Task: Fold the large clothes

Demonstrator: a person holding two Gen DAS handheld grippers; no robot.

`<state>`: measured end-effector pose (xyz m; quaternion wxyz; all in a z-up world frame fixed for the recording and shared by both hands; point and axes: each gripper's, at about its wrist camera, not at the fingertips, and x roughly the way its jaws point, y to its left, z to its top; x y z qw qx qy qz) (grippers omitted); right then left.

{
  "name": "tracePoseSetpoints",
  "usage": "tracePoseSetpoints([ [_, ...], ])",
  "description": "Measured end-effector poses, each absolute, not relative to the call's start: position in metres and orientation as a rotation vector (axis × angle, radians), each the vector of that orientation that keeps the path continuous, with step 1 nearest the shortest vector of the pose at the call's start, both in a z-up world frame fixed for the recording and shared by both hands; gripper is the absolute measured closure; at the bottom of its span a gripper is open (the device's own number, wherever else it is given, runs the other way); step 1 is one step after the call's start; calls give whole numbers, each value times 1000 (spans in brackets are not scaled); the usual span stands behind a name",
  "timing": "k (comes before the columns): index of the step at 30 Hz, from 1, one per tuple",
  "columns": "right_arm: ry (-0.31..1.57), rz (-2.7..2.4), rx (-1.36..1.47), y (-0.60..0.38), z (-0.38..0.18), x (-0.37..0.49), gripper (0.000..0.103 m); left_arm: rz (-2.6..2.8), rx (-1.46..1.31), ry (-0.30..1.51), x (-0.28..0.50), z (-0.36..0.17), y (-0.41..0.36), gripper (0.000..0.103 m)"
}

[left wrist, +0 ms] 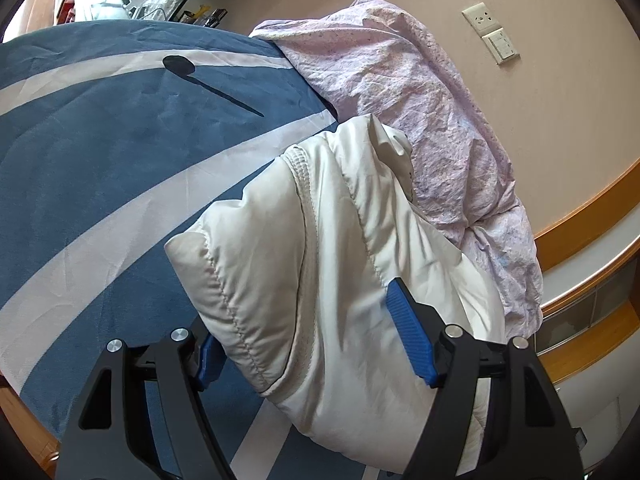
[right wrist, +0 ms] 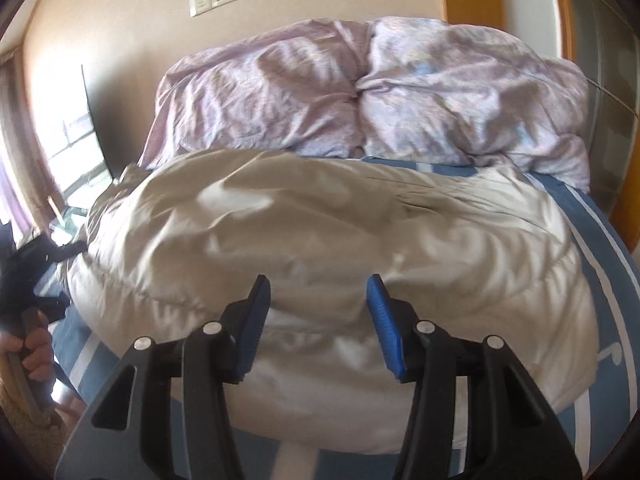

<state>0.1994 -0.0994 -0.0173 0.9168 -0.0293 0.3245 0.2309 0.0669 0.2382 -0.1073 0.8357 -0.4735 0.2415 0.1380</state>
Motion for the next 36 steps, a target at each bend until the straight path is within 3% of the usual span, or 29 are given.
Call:
tracePoseSetpoints([
  [20, 820, 385, -120, -84, -68, 212, 52, 207, -1159, 485, 82, -124, 254, 29],
  [23, 823, 389, -113, -85, -69, 215, 52, 157, -1210, 457, 81, -130, 260, 45],
  [25, 824, 390, -109, -85, -69, 216, 52, 125, -1228, 435, 80, -131, 261, 61],
  [28, 825, 389, -106, -85, -69, 216, 52, 96, -1210, 417, 81, -121, 257, 73],
  [36, 841, 389, -67, -89, -74, 220, 52, -25, -1103, 339, 90, -65, 232, 78],
])
